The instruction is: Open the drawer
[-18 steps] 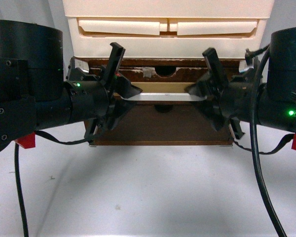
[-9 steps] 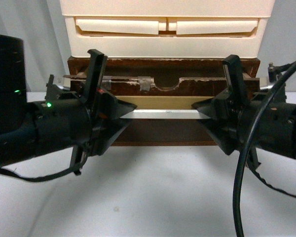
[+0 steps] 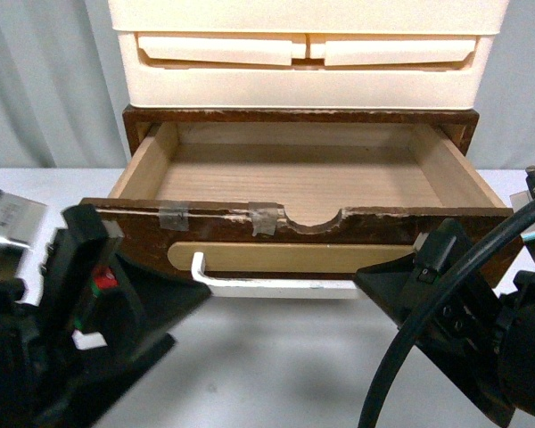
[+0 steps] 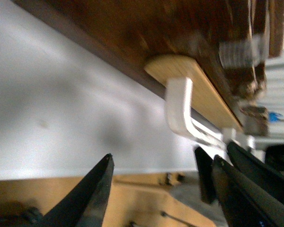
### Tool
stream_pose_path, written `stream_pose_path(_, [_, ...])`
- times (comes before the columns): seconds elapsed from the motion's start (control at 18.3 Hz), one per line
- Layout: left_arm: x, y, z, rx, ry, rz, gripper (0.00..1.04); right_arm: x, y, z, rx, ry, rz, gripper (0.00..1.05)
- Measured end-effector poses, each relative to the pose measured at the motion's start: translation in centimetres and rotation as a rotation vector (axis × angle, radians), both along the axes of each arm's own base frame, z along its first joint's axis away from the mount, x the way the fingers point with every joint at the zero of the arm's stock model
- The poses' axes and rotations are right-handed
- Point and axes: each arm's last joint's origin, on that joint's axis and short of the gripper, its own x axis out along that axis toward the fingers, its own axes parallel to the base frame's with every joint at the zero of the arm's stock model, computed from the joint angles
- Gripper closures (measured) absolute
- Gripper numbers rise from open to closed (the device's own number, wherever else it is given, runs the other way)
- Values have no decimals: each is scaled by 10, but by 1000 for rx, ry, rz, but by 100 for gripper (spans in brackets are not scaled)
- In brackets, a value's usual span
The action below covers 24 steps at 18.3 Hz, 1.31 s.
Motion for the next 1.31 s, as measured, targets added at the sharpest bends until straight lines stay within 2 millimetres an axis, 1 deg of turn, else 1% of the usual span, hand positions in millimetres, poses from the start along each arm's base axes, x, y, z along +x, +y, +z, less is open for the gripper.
stream_pose_path(0.05, [2, 2, 3, 142, -216, 97, 37, -5, 1, -9, -141, -204, -75, 32])
stream_pose_path(0.11, [-5, 8, -9, 420, -414, 203, 52, -17, -10, -19, -387, -363, -183, 46])
stream_pose_path(0.16, [-25, 32, -16, 682, -479, 303, 66, -31, -36, -11, -639, -454, -288, 60])
stream_pose_path(0.22, [-28, 44, 8, 776, -636, 383, 79, -42, -52, -5, -771, -483, -301, 73])
stream_pose_path(0.27, [-32, 47, 25, 827, -750, 355, 93, -50, -57, 6, -805, -561, -261, 87])
stream_pose_path(0.33, [-38, 51, 22, 862, -737, 322, 102, -53, -60, 12, -810, -600, -265, 95])
stream_pose_path(0.38, [-43, 56, 18, 896, -706, 310, 103, -58, -66, 19, -813, -635, -293, 103])
stream_pose_path(0.44, [-50, 63, 17, 916, -687, 314, 103, -64, -73, 26, -817, -672, -321, 103])
stream_pose_path(0.6, [-60, 70, 29, 912, -736, 317, 103, -78, -83, 34, -823, -684, -309, 103])
stream_pose_path(0.71, [-67, 74, 32, 920, -707, 306, 103, -82, -87, 41, -821, -703, -321, 103])
stream_pose_path(0.82, [-74, 77, 39, 913, -737, 323, 103, -87, -89, 45, -817, -712, -319, 103])
stream_pose_path(0.87, [-77, 83, 41, 906, -747, 310, 103, -91, -92, 49, -816, -718, -321, 103])
stream_pose_path(0.98, [-80, 90, 41, 920, -725, 339, 103, -99, -101, 51, -819, -696, -307, 103])
stream_pose_path(1.04, [-82, 90, 42, 918, -732, 338, 103, -101, -105, 54, -826, -700, -334, 103])
stream_pose_path(1.31, [-91, 88, 45, 909, -752, 326, 103, -112, -105, 57, -821, -710, -326, 103])
